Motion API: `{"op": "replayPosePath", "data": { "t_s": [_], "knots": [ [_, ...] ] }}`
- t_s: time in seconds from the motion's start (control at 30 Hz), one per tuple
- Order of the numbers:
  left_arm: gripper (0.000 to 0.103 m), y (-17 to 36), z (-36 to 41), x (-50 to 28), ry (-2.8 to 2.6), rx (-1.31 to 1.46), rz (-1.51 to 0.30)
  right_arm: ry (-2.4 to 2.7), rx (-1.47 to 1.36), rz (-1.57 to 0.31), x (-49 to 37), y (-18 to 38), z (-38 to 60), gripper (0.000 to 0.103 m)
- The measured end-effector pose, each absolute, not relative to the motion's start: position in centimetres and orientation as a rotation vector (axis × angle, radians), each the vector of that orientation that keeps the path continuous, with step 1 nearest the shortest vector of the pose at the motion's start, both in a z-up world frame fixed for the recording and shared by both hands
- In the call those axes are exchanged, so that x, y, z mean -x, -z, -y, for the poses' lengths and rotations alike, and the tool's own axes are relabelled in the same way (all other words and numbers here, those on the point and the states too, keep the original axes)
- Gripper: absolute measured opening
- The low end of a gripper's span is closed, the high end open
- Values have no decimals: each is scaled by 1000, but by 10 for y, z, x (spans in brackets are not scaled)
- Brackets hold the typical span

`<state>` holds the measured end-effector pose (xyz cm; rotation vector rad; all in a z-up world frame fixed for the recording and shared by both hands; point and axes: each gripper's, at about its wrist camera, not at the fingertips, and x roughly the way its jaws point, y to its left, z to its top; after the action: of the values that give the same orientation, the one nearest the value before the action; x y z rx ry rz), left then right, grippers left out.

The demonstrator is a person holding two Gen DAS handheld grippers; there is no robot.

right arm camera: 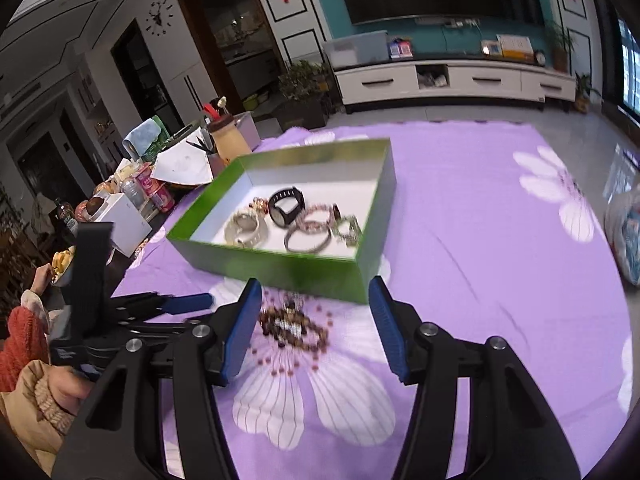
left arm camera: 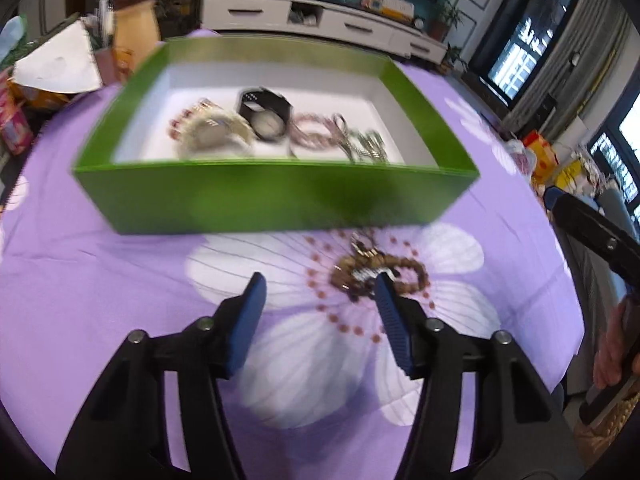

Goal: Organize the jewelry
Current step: 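Withdraw both grippers from the green box toward the remaining beads, then grasp the brown bead bracelet with the left gripper while the right gripper grasps the black-and-white beaded piece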

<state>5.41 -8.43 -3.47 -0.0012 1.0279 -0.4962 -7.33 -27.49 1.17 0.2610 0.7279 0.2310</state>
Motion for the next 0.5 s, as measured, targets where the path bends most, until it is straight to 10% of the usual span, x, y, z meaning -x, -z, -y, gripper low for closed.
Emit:
{"op": "replayPosePath", "data": {
  "t_s": [0.5],
  "knots": [
    [18,62,127,-61,602,-163,-1013,-218,-314,-765,78,14,290,56]
  ]
}}
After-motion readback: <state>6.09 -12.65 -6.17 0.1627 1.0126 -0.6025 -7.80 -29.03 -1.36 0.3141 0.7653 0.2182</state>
